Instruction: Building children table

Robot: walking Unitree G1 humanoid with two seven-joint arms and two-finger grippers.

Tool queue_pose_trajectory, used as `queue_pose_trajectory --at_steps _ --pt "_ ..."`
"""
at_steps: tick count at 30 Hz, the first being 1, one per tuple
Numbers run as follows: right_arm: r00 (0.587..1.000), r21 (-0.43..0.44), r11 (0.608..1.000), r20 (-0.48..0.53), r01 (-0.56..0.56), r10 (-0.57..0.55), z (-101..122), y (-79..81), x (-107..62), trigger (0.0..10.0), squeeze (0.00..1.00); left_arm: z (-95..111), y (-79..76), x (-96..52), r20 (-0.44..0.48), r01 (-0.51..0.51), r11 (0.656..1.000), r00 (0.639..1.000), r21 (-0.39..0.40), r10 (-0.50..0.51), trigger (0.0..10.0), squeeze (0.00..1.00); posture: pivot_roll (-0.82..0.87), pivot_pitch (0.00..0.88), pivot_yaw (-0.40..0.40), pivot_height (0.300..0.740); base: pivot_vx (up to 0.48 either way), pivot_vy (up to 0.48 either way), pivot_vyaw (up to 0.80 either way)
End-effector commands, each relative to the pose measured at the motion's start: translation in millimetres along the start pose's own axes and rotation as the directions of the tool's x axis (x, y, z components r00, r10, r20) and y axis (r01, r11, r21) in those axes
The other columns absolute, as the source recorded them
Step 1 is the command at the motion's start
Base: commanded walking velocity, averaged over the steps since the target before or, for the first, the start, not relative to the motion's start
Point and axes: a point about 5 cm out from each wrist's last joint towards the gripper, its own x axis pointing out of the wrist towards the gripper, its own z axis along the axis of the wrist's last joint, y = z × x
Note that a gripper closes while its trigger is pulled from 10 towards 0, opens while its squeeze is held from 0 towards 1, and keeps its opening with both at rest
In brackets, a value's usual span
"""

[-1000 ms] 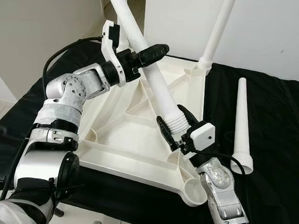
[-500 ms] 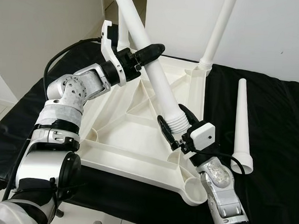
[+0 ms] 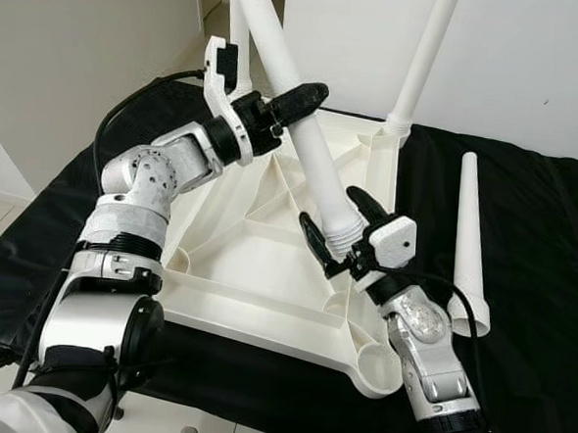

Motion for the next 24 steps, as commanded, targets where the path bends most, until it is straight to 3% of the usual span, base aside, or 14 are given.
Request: queue_pose_trajectory --at_steps 1,3,5,8,9,11,16,24 --pt "0.996 -0.03 1.0 -0.09 -0.006 0.003 -3 -5.5 7.7 10.0 0.0 3 -7.7 4.6 0.007 -0.04 0.987 0.999 0.157 0.039 10.0 0.0 -0.04 0.043 0.008 0.74 0.0 0.0 0.0" --pt "0.996 -0.03 1.0 -0.09 -0.006 0.003 -3 -5.5 7.7 10.0 0.0 3 -7.7 4.6 0.007 -0.04 0.987 0.999 0.157 0.039 10.0 0.0 -0.04 0.043 0.008 0.74 0.0 0.0 0.0" --pt "0.991 -0.055 0.998 -0.137 -0.018 0.01 -3 -9.7 14.5 10.0 0.0 -1 -12.7 7.5 0.03 -0.073 0.964 0.997 0.257 0.068 10.0 0.0 -0.04 0.044 0.001 0.74 0.0 0.0 0.0" --pt "0.987 -0.042 0.999 -0.16 -0.009 0.002 -4 -12.4 17.7 10.0 0.0 -2 -15.3 8.7 0.044 -0.086 0.948 0.996 0.306 0.076 10.0 0.0 -0.04 0.045 -0.001 0.74 0.0 0.0 0.0" --pt "0.984 -0.091 0.996 -0.176 0.005 -0.021 -3 -17.6 23.0 10.0 0.0 -3 -20.6 11.6 0.071 -0.108 0.923 0.994 0.369 0.087 10.0 0.0 -0.04 0.048 -0.009 0.74 0.0 0.0 0.0" --pt "0.983 -0.139 0.99 -0.18 0.001 -0.027 -2 -19.2 26.2 10.0 0.0 -5 -24.6 13.8 0.083 -0.12 0.903 0.992 0.412 0.094 10.0 0.0 -0.04 0.048 -0.01 0.74 0.0 0.0 0.0" --pt "0.982 -0.147 0.989 -0.186 -0.009 -0.019 2 -14.3 37.4 10.0 0.0 -14 -34.7 20.0 0.105 -0.141 0.867 0.989 0.478 0.102 10.0 0.0 -0.03 0.047 -0.014 0.74 0.0 0.0 0.0" --pt "0.978 -0.162 0.987 -0.205 0.001 -0.035 -1 -4.7 50.3 10.0 0.0 -22 -48.1 31.5 0.126 -0.142 0.854 0.988 0.501 0.09 10.0 0.0 -0.02 0.048 -0.015 0.74 0.0 0.0 0.0"
